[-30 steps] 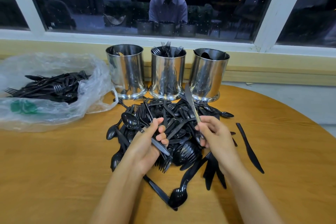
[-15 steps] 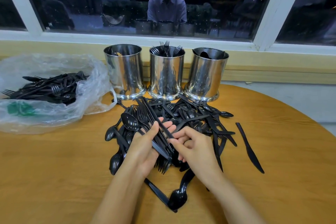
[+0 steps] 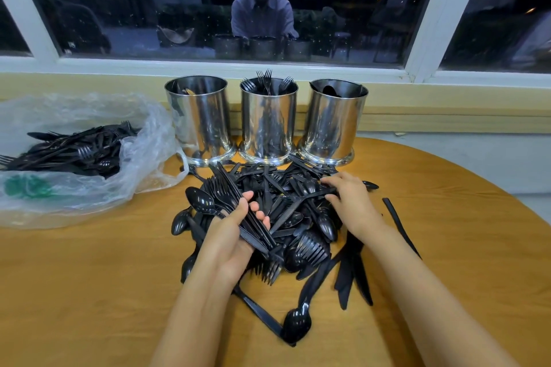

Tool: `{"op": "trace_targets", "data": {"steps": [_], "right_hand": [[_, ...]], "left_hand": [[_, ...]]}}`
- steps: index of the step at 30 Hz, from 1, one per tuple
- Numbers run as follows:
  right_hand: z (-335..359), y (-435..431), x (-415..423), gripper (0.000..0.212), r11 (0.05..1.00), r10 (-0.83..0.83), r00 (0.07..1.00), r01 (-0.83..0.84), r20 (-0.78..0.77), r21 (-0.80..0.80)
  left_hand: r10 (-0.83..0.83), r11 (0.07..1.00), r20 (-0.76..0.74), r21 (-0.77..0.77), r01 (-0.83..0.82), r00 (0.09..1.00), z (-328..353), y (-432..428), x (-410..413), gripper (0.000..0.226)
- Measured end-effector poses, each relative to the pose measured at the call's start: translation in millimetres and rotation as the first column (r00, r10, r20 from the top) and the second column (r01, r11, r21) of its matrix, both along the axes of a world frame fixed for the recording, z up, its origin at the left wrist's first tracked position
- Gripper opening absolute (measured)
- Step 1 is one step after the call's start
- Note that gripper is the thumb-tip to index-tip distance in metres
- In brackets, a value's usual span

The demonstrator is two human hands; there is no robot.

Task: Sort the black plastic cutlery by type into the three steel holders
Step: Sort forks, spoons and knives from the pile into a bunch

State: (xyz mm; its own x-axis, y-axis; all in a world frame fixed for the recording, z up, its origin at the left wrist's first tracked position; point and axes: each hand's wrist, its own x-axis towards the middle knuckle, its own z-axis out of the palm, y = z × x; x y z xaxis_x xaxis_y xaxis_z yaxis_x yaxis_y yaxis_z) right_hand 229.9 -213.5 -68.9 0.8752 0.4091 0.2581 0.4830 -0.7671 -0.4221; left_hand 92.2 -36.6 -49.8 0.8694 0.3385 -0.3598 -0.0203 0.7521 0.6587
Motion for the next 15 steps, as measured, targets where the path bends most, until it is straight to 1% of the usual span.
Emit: {"op": "trace_targets", "data": {"steps": [1, 4, 7, 8, 10, 12, 13, 14, 15], "right_hand": [[0, 2, 3, 0.039, 0.999, 0.004, 1.000, -0.005, -0.004, -0.052], [2, 5, 10, 0.035, 0.985, 0.016, 0.999, -0.010, 0.032, -0.170], [7, 3, 13, 0.030, 0.967, 0.033, 0.999, -0.024, 0.032, -0.252], [9, 1, 13, 0.026, 0.966, 0.037, 0.998, -0.025, 0.042, -0.256], [16, -2, 8, 0.016, 0.973, 0.031, 0.994, -0.007, 0.101, -0.230], [23, -3, -2, 0.013, 0.976, 0.011, 0.976, 0.037, 0.216, -0.216], [27, -3, -9, 0.013, 0.982, -0.017, 0.967, 0.064, 0.254, -0.177], [30, -2, -18, 0.013, 0.991, -0.054, 0.964, 0.084, 0.260, -0.103], [32, 1, -27, 0.014, 0.996, -0.084, 0.971, 0.087, 0.223, -0.002]], "left_hand": [[-0.003, 1.000, -0.001, -0.010, 0.003, 1.000, 0, 0, 0, 0.020], [-0.003, 0.999, -0.003, -0.035, 0.003, 1.000, 0, 2, 0, 0.020], [0.000, 0.999, -0.006, -0.049, 0.000, 1.000, 1, 2, 0, 0.020], [-0.002, 0.999, -0.005, -0.054, 0.002, 1.000, 1, 2, 0, 0.020], [-0.010, 0.998, -0.004, -0.057, 0.010, 1.000, 2, 1, 0, 0.019], [-0.017, 0.998, -0.006, -0.059, 0.016, 1.000, 1, 0, -1, 0.019], [-0.020, 0.998, -0.006, -0.061, 0.020, 1.000, 1, -1, -1, 0.019], [-0.024, 0.998, -0.007, -0.064, 0.024, 1.000, 1, -2, -1, 0.018], [-0.029, 0.998, -0.005, -0.064, 0.029, 1.000, 1, -3, -1, 0.018]]}}
